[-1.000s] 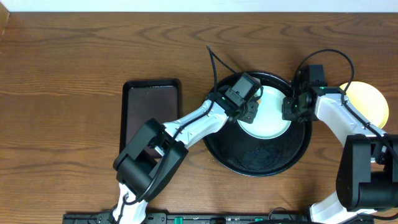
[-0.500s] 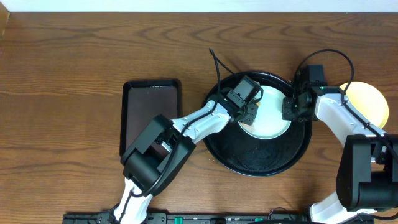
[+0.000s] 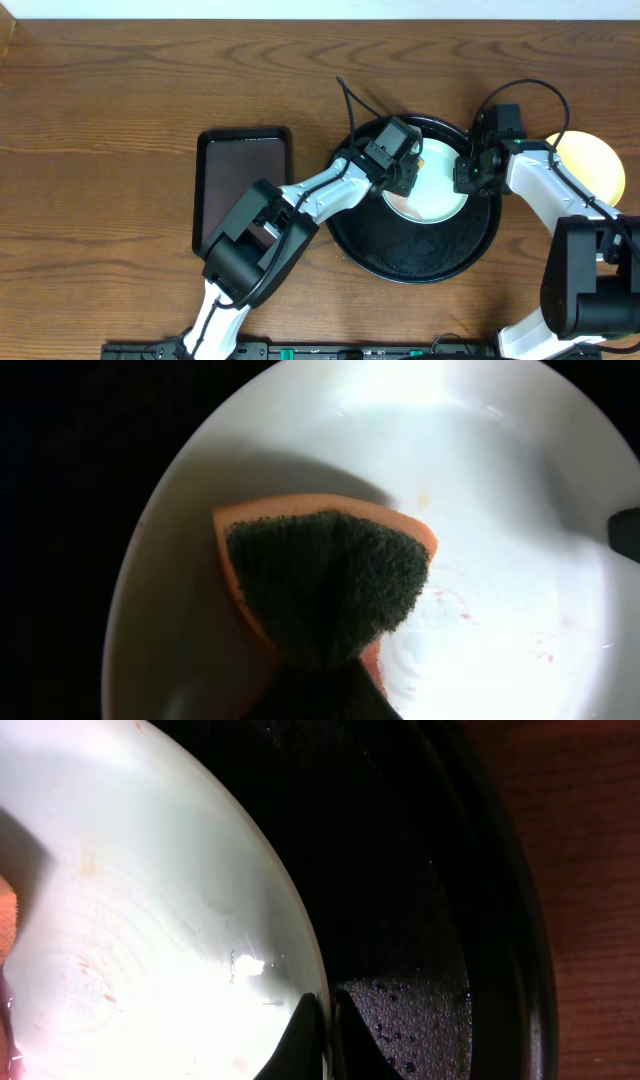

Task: Clean dirty plates on tray and stack at the side
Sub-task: 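Scrub the pale green plate with the sponge in left gripper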

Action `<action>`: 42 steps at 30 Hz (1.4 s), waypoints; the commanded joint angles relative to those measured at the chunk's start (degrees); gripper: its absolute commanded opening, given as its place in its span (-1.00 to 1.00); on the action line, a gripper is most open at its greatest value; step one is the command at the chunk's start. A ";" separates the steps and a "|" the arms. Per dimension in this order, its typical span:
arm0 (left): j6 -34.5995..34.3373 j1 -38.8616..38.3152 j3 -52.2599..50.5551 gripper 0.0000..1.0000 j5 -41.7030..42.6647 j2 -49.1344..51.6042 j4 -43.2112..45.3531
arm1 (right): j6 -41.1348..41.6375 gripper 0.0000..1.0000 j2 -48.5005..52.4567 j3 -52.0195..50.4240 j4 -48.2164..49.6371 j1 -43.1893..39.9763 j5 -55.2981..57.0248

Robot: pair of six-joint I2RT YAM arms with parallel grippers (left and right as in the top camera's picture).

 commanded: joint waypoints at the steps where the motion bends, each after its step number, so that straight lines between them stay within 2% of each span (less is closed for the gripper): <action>1: -1.55 -1.03 -1.31 -0.83 5.29 4.68 -1.14 | 0.24 -0.97 -1.68 -0.63 0.00 0.50 0.55; 11: -1.70 -2.99 -1.31 -0.82 6.62 4.70 -0.94 | 0.24 -0.98 -1.68 -0.63 0.00 0.50 0.55; 20: -1.68 -3.28 -1.31 -0.83 6.34 4.70 4.02 | 0.24 -0.98 -1.68 -0.63 0.02 0.50 0.55; 24: -1.62 -3.28 -1.31 -0.84 2.01 4.70 4.96 | 0.24 -0.98 -1.68 -0.63 0.04 0.50 0.55; 31: 2.29 -3.28 -1.33 -0.84 -0.28 4.83 2.29 | 0.24 -0.97 -1.68 -0.63 0.20 0.50 0.57; 34: 6.62 -3.26 -1.33 -0.84 -0.98 4.83 -0.66 | 0.24 -0.98 -1.68 -0.63 0.31 0.50 0.57; 38: 9.42 -3.19 -1.33 -0.84 -8.50 4.83 -2.23 | 0.24 -0.98 -1.68 -0.63 0.48 0.50 0.57; 42: 11.41 -2.82 -1.33 -0.84 -11.08 4.83 -1.07 | 0.22 -0.97 -1.68 -0.63 0.46 0.50 0.57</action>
